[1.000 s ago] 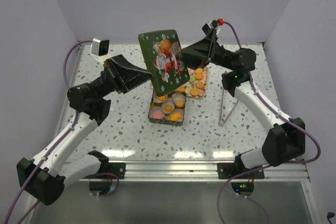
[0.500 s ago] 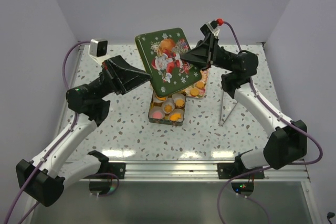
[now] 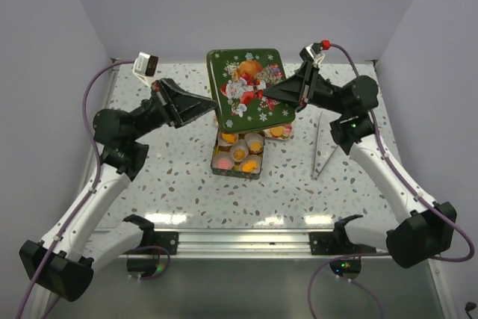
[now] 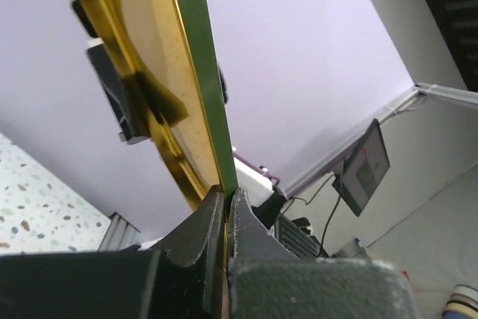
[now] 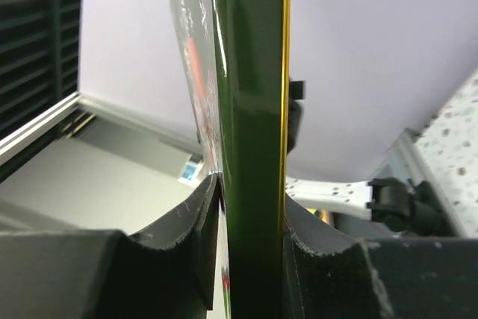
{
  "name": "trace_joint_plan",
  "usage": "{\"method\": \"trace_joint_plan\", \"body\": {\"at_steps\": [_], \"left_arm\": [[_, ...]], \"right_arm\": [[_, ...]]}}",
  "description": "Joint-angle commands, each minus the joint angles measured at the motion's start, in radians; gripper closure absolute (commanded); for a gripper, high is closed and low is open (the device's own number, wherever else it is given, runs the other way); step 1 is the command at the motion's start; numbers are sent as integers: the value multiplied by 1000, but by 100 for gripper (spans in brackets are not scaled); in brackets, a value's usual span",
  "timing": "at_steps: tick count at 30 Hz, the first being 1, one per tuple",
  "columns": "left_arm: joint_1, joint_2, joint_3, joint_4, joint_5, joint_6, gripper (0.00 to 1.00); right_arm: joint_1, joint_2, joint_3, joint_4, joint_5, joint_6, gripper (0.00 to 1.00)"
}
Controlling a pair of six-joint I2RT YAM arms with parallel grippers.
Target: Pack the cookies
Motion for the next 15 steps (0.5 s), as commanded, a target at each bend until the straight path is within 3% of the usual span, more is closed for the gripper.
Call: {"method": "trace_joint_plan", "body": {"at_steps": [1, 3, 10, 13, 15], "left_arm": [[8, 122, 47, -322, -31, 202, 99], [10, 152, 65, -330, -22, 223, 99], [23, 304, 91, -342, 10, 254, 95], [36, 375, 119, -359, 39, 288, 82], [49, 427, 133, -364, 71, 312, 69]], "right_arm": [[46, -55, 55, -378, -63, -301, 75], [48, -58, 64, -501, -51, -402, 76], [49, -43, 7, -602, 23, -482, 87], [49, -20, -17, -603, 64, -484, 91], [51, -3, -23, -603, 103, -487, 94]]}}
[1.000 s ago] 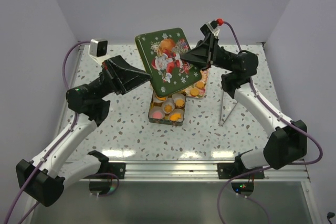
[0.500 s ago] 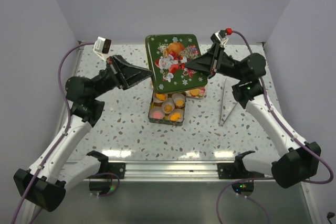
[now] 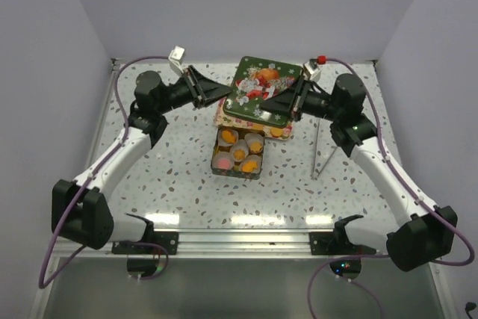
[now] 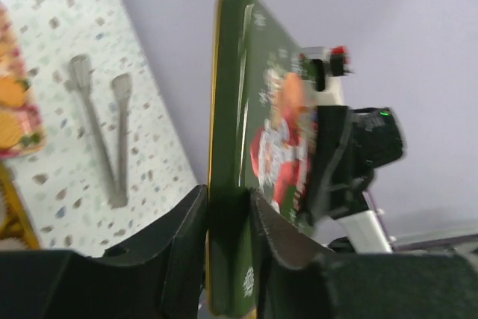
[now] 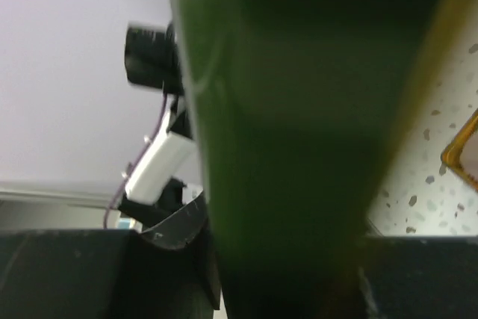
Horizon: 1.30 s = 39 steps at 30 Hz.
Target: Pack the cookies
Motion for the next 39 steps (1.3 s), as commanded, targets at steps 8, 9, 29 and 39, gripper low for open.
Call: {"method": "trace_joint_plan", "body": {"at_steps": [8, 9, 29, 39], "left_arm": [[67, 239, 13, -97, 175, 172, 49], [76, 259, 9, -114, 179, 209, 47], [140, 337, -57, -386, 152, 613, 45], [139, 334, -148, -300, 183, 636, 60]], "right_arm": [[99, 193, 9, -31, 7, -61, 100], [99, 212, 17, -29, 10, -60, 100], [196, 391, -217, 320, 108, 65, 100], [196, 519, -265, 459, 96, 65, 100]]}}
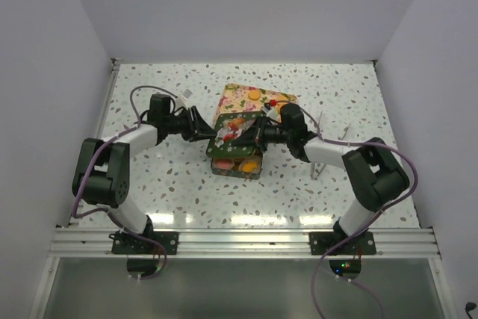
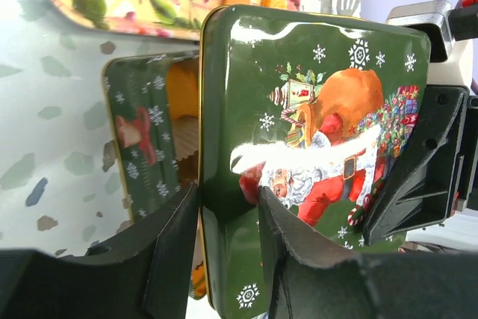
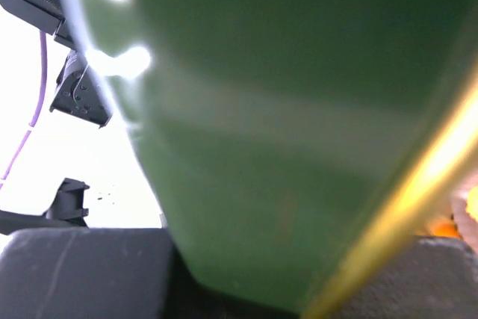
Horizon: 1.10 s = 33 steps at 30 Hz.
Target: Pack the cookies
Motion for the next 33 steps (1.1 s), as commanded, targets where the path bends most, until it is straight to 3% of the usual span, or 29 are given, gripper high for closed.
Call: {"method": "trace_joint_plan", "body": {"at_steps": [1, 7, 10, 12, 17, 22, 28, 33], "left_arm": [[-15, -9, -26, 66, 108, 12, 61], [-22, 17, -50, 63, 97, 57, 62], [-36, 34, -52, 64, 85, 69, 62], [-47, 40, -50, 67, 81, 72, 62], [-67, 46, -47, 69, 56, 72, 63], [-82, 51, -36, 54, 44, 89, 63], [-96, 48, -38, 20, 13, 111, 64], [-102, 48, -40, 4, -8, 118, 65]], "right_arm": [[-2, 51, -12, 87, 53, -23, 100], [-1, 94, -29, 69, 52, -55, 96], [-2, 93, -29, -3, 56, -104, 88], [-1, 90, -29, -40, 67, -138, 77], [-4, 82, -6, -180, 87, -206, 62], [-4, 64, 5, -296, 90, -279, 38], [-4, 27, 32, -428, 109, -350, 22], [-4, 9, 103, -621, 122, -437, 18]]}}
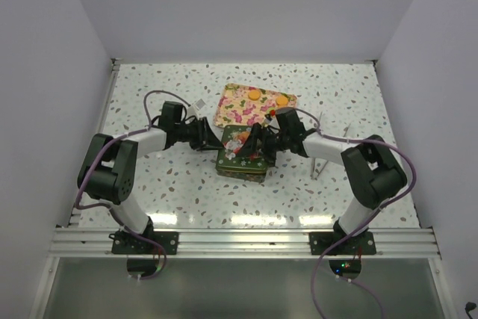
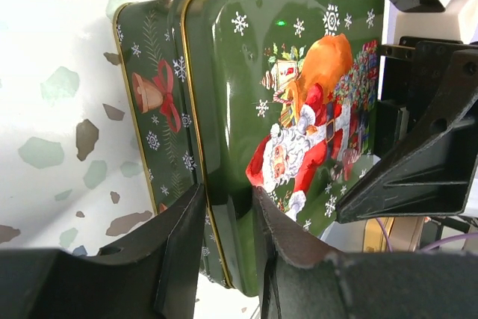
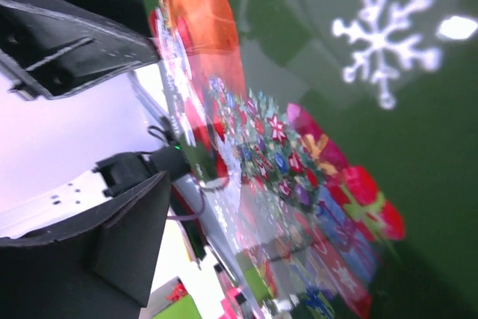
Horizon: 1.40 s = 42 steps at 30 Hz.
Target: Pack the cookies
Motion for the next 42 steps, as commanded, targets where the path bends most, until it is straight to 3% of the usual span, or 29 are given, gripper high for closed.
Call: {"method": "trace_joint_plan", "body": {"at_steps": [1, 9, 21, 28, 33, 42], "left_arm": [[-20, 2, 9, -10, 18, 39, 65], [-20, 11, 7, -10, -1, 31, 67], [-20, 26, 24, -8, -4, 30, 69], [-20, 26, 25, -13, -7, 31, 69], [-20, 28, 35, -13, -10, 37, 69], [-34, 30, 81, -92, -42, 83, 69]], "right_arm": [[5, -36, 70, -234, 53, -113, 18], [5, -56, 225, -611, 130, -292, 9], [5, -103, 348, -941, 231, -424, 8], [5, -156, 348, -1006, 257, -438, 9], [-1, -191, 360, -1025, 386, -433, 9], [-64, -133, 315, -805, 328, -355, 30]]}}
